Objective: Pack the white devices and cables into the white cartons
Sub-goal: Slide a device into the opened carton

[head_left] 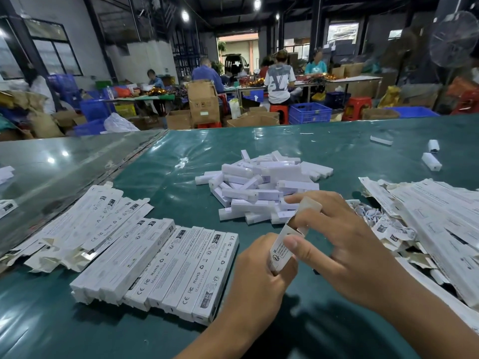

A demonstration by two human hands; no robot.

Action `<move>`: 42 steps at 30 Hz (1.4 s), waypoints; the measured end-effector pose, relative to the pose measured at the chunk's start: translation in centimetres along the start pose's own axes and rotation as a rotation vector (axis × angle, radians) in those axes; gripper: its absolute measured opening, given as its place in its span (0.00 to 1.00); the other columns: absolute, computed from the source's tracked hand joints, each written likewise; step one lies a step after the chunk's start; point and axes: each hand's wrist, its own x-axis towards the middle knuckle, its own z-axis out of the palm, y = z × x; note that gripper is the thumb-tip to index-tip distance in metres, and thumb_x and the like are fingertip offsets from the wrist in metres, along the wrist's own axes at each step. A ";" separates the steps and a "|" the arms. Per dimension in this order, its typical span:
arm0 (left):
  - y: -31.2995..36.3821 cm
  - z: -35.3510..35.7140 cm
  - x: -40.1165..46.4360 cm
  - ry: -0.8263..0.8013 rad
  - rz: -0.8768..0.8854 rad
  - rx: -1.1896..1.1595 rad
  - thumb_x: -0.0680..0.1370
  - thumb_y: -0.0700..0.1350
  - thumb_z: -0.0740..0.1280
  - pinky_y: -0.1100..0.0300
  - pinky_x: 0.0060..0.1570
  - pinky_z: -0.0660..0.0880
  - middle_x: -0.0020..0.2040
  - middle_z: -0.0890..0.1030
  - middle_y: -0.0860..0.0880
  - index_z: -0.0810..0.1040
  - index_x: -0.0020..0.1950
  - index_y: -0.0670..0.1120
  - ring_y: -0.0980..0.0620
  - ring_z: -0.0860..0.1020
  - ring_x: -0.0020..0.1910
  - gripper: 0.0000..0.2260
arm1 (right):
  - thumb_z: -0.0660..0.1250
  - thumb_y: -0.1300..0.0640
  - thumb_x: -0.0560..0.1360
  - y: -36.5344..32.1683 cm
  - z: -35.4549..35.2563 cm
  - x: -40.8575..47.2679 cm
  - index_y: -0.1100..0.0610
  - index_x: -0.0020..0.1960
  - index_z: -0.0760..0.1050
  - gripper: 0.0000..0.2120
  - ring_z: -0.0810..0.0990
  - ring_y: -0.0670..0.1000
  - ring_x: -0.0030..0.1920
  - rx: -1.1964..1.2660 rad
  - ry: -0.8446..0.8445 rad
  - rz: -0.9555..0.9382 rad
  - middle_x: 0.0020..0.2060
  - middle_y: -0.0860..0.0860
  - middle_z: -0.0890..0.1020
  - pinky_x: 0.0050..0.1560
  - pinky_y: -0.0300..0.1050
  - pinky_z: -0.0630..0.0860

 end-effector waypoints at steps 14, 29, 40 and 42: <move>-0.2 -0.1 -0.2 0.004 -0.053 -0.131 0.77 0.63 0.66 0.52 0.34 0.72 0.34 0.73 0.47 0.76 0.50 0.51 0.54 0.70 0.32 0.16 | 0.64 0.52 0.79 0.4 0.9 -0.5 0.52 0.57 0.84 0.12 0.73 0.54 0.69 0.106 0.245 -0.119 0.67 0.51 0.75 0.64 0.48 0.73; 0.1 -1.2 0.4 0.121 0.328 -0.374 0.81 0.44 0.69 0.36 0.51 0.80 0.60 0.77 0.45 0.75 0.64 0.50 0.38 0.78 0.60 0.12 | 0.63 0.50 0.78 -0.1 0.9 -0.3 0.53 0.53 0.85 0.14 0.73 0.49 0.71 0.693 0.118 0.102 0.65 0.46 0.79 0.64 0.33 0.70; 0.7 -1.4 0.4 0.092 0.267 -0.401 0.79 0.48 0.72 0.38 0.50 0.81 0.56 0.79 0.46 0.75 0.61 0.52 0.41 0.80 0.56 0.12 | 0.61 0.50 0.82 -0.4 1.3 -0.1 0.50 0.58 0.84 0.13 0.80 0.45 0.63 0.733 0.093 0.169 0.58 0.44 0.85 0.62 0.32 0.72; 0.9 -1.3 0.2 0.115 0.203 -0.430 0.76 0.50 0.75 0.40 0.50 0.80 0.55 0.81 0.45 0.73 0.60 0.55 0.41 0.81 0.56 0.17 | 0.60 0.50 0.81 -0.6 1.2 -0.1 0.48 0.54 0.85 0.14 0.83 0.45 0.59 0.750 0.102 0.141 0.54 0.45 0.86 0.58 0.31 0.73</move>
